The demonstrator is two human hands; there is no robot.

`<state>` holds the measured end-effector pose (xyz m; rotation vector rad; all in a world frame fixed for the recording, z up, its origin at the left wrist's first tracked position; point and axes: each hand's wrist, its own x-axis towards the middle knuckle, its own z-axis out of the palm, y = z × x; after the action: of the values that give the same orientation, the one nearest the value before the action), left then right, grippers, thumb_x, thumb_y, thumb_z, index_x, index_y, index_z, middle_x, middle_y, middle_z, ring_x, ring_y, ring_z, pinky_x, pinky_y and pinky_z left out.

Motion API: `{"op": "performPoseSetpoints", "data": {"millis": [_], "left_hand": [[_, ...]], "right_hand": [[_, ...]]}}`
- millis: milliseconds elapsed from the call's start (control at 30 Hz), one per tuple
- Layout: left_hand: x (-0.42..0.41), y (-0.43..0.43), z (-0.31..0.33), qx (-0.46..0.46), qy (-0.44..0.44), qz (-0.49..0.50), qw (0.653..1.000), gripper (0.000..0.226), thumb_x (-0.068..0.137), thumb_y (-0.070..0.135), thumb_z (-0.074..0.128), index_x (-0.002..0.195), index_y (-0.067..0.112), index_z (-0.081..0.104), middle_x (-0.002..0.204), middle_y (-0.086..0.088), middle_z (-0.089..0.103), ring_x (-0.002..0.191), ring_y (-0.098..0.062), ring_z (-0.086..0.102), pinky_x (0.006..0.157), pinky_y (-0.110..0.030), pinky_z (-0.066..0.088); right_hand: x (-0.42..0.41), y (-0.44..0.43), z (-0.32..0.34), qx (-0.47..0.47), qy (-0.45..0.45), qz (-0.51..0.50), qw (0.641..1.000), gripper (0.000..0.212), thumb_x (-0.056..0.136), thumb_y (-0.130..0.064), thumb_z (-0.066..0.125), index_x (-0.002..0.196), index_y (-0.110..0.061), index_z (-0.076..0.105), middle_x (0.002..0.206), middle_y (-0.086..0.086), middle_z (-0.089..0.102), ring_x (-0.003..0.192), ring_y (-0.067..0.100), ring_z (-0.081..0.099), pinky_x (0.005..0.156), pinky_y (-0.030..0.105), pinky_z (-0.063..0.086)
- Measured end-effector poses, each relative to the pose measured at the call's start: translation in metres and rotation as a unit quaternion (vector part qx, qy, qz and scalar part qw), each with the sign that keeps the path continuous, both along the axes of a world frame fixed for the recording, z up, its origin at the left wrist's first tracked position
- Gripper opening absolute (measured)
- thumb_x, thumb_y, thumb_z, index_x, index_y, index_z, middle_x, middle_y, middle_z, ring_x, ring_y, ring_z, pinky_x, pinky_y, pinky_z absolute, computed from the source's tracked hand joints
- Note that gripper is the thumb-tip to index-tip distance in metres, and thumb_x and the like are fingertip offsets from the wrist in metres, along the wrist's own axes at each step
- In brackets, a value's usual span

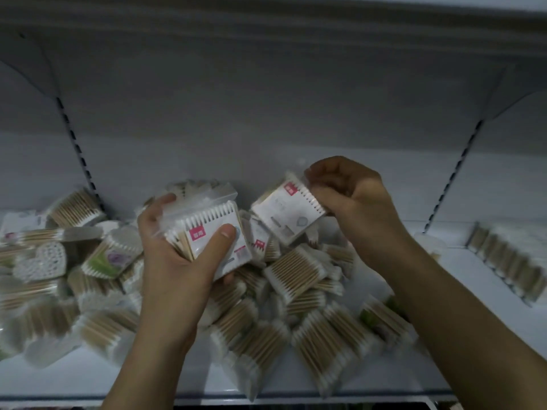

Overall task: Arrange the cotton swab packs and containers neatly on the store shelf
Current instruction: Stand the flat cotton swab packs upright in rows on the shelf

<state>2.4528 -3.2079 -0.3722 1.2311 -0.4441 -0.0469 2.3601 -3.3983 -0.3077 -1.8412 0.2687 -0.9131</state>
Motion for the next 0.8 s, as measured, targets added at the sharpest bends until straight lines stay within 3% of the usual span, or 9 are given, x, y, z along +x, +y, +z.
{"op": "performPoseSetpoints", "data": {"millis": [67,200,300,433,500,567,667,733,800], "left_hand": [[-0.003,0.001,0.004,0.017,-0.012,0.007,1.000,0.079,0.074,0.030,0.079,0.142,0.028,0.040,0.111,0.000,0.074,0.095,-0.015,0.076,0.073,-0.037,0.063],[-0.007,0.005,0.010,0.029,-0.022,-0.002,0.999,0.069,0.074,0.039,0.073,0.134,0.018,0.048,0.096,0.007,0.077,0.082,-0.010,0.076,0.059,-0.025,0.061],[0.000,0.009,0.007,0.066,-0.055,0.010,0.996,0.067,0.082,0.044,0.082,0.133,0.013,0.053,0.101,-0.004,0.077,0.089,-0.024,0.077,0.067,-0.045,0.064],[-0.001,0.010,0.009,0.072,-0.079,-0.009,0.994,0.072,0.077,0.057,0.076,0.132,0.016,0.054,0.106,-0.003,0.076,0.097,-0.021,0.075,0.081,-0.050,0.061],[-0.008,0.012,0.012,0.088,-0.086,-0.062,0.990,0.090,0.070,0.082,0.069,0.127,0.014,0.058,0.099,-0.005,0.076,0.089,-0.016,0.076,0.067,-0.039,0.064],[-0.013,0.015,0.015,0.101,-0.063,-0.102,0.988,0.106,0.054,0.092,0.067,0.124,0.014,0.060,0.092,-0.007,0.074,0.073,-0.011,0.074,0.050,-0.025,0.057],[-0.009,0.020,0.013,0.084,0.021,-0.156,0.984,0.101,0.048,0.063,0.086,0.132,0.014,0.057,0.103,-0.016,0.075,0.076,-0.022,0.074,0.050,-0.025,0.054],[-0.008,0.024,0.011,0.073,0.052,-0.195,0.977,0.094,0.048,0.043,0.085,0.133,0.012,0.057,0.102,-0.016,0.076,0.075,-0.026,0.075,0.048,-0.027,0.054],[-0.007,0.028,0.009,0.072,0.060,-0.190,0.977,0.090,0.050,0.037,0.085,0.132,0.011,0.058,0.096,-0.016,0.076,0.065,-0.022,0.070,0.042,-0.029,0.048]], "right_hand": [[-0.012,0.011,0.005,0.036,0.043,0.075,0.996,0.018,0.095,0.000,0.059,0.094,-0.015,0.068,0.080,-0.001,0.075,0.075,0.014,0.073,0.065,0.034,0.056],[-0.018,0.021,0.008,0.082,0.046,0.126,0.988,0.014,0.097,-0.001,0.058,0.096,-0.011,0.067,0.085,0.008,0.075,0.076,0.020,0.071,0.065,0.036,0.056],[-0.018,0.019,0.008,0.106,0.050,0.125,0.985,0.015,0.096,0.000,0.059,0.093,-0.012,0.067,0.084,0.010,0.072,0.077,0.026,0.067,0.071,0.045,0.052],[-0.015,0.029,0.006,0.084,0.075,0.157,0.981,0.015,0.096,0.000,0.060,0.092,-0.011,0.069,0.079,0.007,0.072,0.074,0.021,0.066,0.065,0.032,0.052],[-0.010,0.036,0.007,0.061,0.079,0.155,0.983,0.017,0.097,0.000,0.058,0.090,-0.011,0.068,0.074,0.002,0.071,0.067,0.011,0.064,0.058,0.021,0.049],[-0.004,0.042,0.007,0.051,0.065,0.149,0.985,0.018,0.097,0.000,0.059,0.088,-0.012,0.068,0.073,-0.001,0.070,0.062,0.008,0.062,0.053,0.018,0.047],[0.004,0.050,0.006,-0.003,0.050,0.133,0.990,0.016,0.093,-0.002,0.065,0.087,-0.014,0.072,0.075,-0.003,0.068,0.067,0.007,0.061,0.058,0.017,0.048],[0.010,0.055,0.005,-0.041,0.050,0.132,0.989,0.014,0.091,-0.002,0.068,0.088,-0.014,0.075,0.076,-0.005,0.067,0.071,0.010,0.060,0.065,0.020,0.049],[0.017,0.058,0.006,-0.039,0.058,0.141,0.988,0.013,0.093,-0.003,0.067,0.092,-0.014,0.075,0.077,-0.005,0.067,0.073,0.011,0.061,0.066,0.023,0.051]]}}
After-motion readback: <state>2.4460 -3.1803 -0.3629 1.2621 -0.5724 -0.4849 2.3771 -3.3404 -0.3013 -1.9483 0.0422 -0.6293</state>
